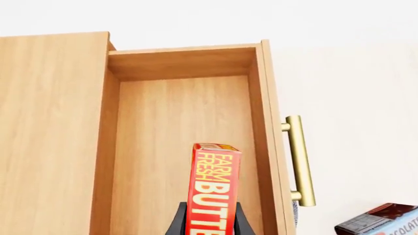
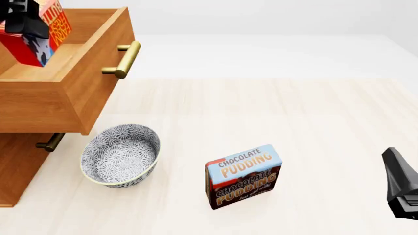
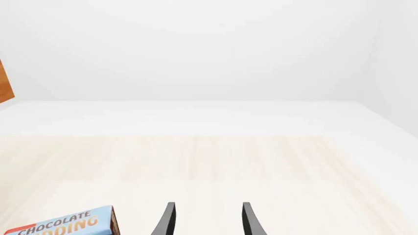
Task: Put the butter at the back in the top drawer of the cabinet and close it.
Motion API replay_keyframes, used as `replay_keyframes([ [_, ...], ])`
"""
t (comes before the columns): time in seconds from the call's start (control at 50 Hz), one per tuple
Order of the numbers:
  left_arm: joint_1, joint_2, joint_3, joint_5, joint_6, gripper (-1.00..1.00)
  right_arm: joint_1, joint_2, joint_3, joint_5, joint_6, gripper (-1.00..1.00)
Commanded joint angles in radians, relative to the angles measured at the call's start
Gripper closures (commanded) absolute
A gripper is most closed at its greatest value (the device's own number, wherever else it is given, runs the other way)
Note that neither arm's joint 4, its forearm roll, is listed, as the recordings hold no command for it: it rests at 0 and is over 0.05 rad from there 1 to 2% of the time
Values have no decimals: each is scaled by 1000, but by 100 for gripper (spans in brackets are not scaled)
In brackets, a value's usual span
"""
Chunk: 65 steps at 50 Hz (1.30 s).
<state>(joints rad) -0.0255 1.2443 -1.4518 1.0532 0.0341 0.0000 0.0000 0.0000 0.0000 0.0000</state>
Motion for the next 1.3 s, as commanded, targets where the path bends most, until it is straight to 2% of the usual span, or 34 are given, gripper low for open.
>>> replay_keyframes([
  [0.02,6,1,4,-18,18,100,0,0,0,0,0,-100],
  [1.3,46,96,49,-110,-7,100,0,0,0,0,0,-100],
])
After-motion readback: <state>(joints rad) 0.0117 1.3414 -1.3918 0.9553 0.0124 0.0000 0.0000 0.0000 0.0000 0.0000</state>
